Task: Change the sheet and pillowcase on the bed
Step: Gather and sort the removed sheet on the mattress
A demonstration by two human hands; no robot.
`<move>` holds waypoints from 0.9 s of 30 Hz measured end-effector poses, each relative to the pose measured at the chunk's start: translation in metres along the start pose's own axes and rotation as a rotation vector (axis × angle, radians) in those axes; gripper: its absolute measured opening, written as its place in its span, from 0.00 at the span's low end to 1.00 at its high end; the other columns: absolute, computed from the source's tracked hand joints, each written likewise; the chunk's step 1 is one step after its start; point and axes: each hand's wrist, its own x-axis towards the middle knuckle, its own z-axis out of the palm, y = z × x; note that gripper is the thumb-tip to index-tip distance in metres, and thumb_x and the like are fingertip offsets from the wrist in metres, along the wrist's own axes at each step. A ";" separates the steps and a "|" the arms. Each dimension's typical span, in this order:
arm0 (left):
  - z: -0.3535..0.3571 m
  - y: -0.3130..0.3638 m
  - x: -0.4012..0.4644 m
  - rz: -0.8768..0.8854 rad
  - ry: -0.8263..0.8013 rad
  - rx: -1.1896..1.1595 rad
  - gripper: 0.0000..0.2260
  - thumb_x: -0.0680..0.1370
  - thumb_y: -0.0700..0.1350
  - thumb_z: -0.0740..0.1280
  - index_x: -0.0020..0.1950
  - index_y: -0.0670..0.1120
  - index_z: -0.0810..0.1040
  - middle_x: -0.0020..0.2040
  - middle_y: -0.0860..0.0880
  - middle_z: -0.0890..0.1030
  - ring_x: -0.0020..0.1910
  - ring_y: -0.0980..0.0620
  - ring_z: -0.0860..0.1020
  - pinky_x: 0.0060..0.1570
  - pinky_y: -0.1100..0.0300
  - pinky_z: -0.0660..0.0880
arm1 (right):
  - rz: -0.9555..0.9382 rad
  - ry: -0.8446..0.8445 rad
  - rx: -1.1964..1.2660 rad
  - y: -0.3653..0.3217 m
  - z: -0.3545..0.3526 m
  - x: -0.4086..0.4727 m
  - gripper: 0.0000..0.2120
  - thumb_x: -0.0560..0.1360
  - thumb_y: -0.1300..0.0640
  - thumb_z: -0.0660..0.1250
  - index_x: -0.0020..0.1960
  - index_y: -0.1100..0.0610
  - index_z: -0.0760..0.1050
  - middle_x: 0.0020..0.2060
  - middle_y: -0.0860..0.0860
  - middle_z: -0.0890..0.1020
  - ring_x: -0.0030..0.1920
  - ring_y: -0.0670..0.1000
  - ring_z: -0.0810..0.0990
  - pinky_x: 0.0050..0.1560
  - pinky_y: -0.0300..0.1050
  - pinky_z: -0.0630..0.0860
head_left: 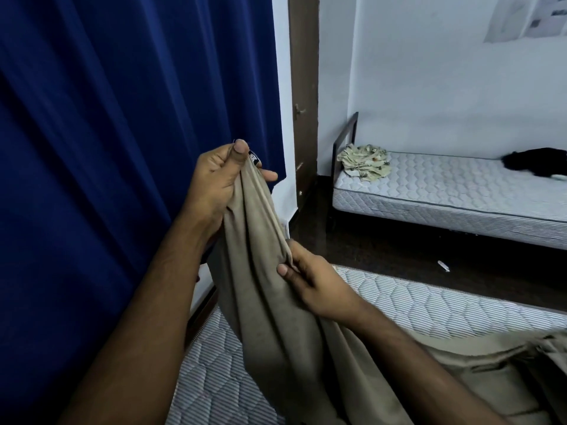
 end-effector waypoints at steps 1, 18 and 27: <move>0.000 0.001 -0.002 -0.006 -0.004 0.011 0.18 0.83 0.53 0.63 0.45 0.38 0.75 0.38 0.40 0.85 0.40 0.40 0.85 0.37 0.54 0.81 | -0.003 0.019 0.024 0.000 0.002 0.001 0.04 0.82 0.60 0.63 0.56 0.54 0.69 0.43 0.45 0.77 0.41 0.47 0.76 0.46 0.46 0.75; -0.011 0.007 -0.014 0.117 -0.173 0.269 0.21 0.83 0.49 0.61 0.47 0.29 0.76 0.44 0.40 0.86 0.43 0.47 0.84 0.58 0.54 0.76 | 0.121 -0.128 0.341 0.033 -0.014 0.042 0.13 0.77 0.50 0.72 0.54 0.60 0.82 0.70 0.51 0.69 0.71 0.45 0.69 0.67 0.40 0.69; -0.024 0.013 -0.020 0.052 -0.272 0.317 0.18 0.82 0.51 0.60 0.43 0.43 0.84 0.47 0.42 0.86 0.47 0.44 0.82 0.60 0.52 0.74 | 0.147 -0.372 0.693 0.012 -0.017 0.063 0.06 0.73 0.61 0.71 0.48 0.61 0.85 0.50 0.47 0.86 0.50 0.46 0.84 0.49 0.41 0.80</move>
